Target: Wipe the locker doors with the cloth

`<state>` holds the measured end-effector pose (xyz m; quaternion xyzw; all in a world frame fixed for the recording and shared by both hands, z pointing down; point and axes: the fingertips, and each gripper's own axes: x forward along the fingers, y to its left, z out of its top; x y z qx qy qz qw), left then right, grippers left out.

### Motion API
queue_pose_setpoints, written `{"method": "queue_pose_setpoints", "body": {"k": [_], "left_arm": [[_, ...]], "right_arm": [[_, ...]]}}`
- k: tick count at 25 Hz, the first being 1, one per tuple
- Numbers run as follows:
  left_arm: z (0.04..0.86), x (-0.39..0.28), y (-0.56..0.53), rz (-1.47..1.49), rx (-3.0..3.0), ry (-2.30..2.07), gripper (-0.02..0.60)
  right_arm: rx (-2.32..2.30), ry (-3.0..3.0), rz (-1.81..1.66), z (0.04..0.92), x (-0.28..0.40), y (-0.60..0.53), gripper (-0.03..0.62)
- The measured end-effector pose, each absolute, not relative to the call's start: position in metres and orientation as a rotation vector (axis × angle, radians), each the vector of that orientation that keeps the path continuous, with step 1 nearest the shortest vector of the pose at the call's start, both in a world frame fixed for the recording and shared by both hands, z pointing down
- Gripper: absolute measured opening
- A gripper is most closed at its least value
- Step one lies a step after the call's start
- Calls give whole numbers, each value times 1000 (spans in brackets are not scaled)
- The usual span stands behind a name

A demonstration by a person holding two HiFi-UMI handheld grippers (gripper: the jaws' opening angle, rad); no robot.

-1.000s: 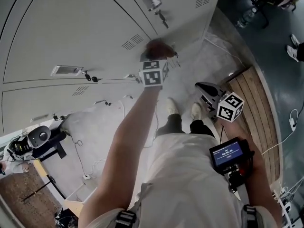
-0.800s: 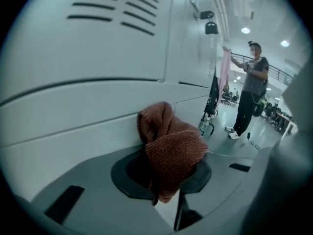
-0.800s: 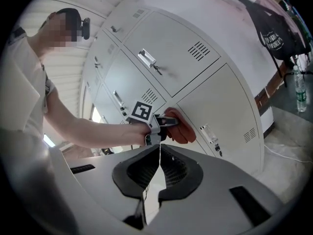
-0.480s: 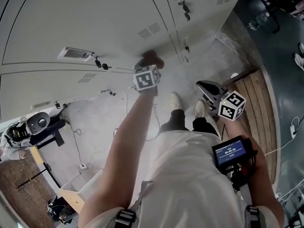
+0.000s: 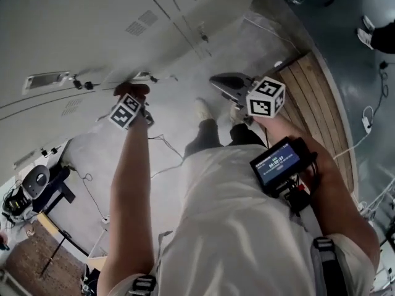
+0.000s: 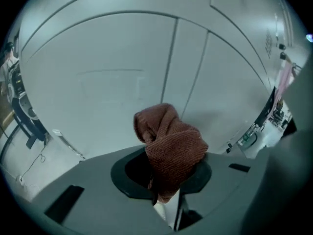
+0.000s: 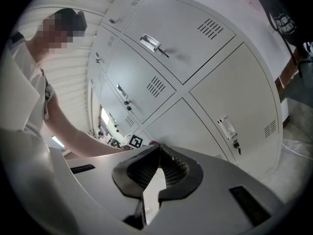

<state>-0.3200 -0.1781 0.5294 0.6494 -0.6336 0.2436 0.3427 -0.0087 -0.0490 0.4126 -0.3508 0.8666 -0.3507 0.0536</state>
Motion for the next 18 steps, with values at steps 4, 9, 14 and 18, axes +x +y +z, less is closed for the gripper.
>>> {"method": "queue_pose_setpoints", "body": {"k": [4,9,14,18], "left_arm": [[523,-267,-185,761,1813,-1605,71],[532,-226,-192,864,1866,-1589,71],[547,-146,-189,886,2021,-1398,71],[552,-94,-200,917,2109,-1269,71]], "right_arm": [[-1038,2630,-1075,404,-10,-51,18],[-1064,2597,-1076,408,-2,-52,18],[-1146,2536,-1136,424,21,-32,18],[-1192,2504,-1155,430,27,-29,18]]}}
